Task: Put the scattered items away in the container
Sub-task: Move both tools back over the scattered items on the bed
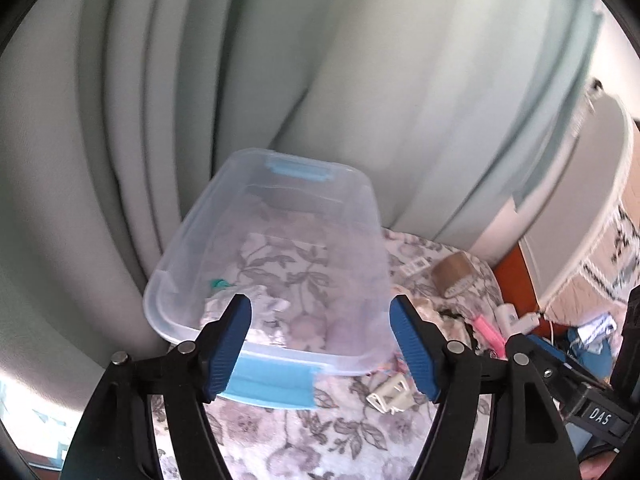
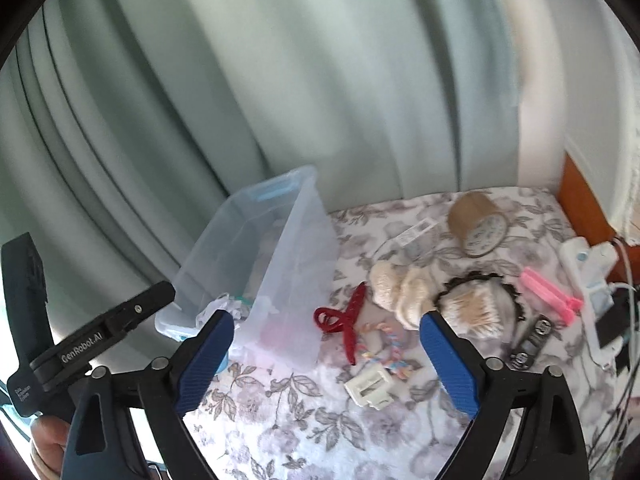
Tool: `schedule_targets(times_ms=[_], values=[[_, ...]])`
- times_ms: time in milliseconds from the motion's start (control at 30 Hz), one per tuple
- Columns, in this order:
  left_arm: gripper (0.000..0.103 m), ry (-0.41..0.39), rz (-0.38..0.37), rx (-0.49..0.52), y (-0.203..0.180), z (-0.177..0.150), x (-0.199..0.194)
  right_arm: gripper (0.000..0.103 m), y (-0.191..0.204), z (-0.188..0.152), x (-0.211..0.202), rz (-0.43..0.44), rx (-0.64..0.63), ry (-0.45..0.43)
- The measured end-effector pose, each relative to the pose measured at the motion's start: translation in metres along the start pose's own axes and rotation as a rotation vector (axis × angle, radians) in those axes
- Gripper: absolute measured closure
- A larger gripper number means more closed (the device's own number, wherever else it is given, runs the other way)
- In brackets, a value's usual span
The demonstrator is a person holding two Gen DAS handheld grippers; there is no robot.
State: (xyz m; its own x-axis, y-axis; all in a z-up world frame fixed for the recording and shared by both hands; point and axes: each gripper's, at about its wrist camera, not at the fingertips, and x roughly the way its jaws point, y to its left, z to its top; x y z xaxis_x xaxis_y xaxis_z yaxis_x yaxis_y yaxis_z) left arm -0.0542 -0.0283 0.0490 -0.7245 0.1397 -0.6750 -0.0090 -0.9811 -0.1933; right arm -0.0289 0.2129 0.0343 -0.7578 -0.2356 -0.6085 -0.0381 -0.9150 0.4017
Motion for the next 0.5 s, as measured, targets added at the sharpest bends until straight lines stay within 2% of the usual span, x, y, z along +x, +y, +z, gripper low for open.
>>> schedule_targets(times_ms=[200, 367, 500], values=[[0.03, 0.007, -0.021, 0.084, -0.042, -0.002, -0.01, 0.0, -0.028, -0.004, -0.032, -0.001, 0.033, -0.065], [0.03, 0.019, -0.031, 0.154, -0.075, -0.005, -0.016, 0.0, -0.057, -0.009, -0.052, 0.09, 0.116, -0.092], [0.03, 0.026, -0.056, 0.216, -0.096, -0.014, -0.017, 0.0, -0.074, -0.016, -0.062, 0.089, 0.153, -0.122]])
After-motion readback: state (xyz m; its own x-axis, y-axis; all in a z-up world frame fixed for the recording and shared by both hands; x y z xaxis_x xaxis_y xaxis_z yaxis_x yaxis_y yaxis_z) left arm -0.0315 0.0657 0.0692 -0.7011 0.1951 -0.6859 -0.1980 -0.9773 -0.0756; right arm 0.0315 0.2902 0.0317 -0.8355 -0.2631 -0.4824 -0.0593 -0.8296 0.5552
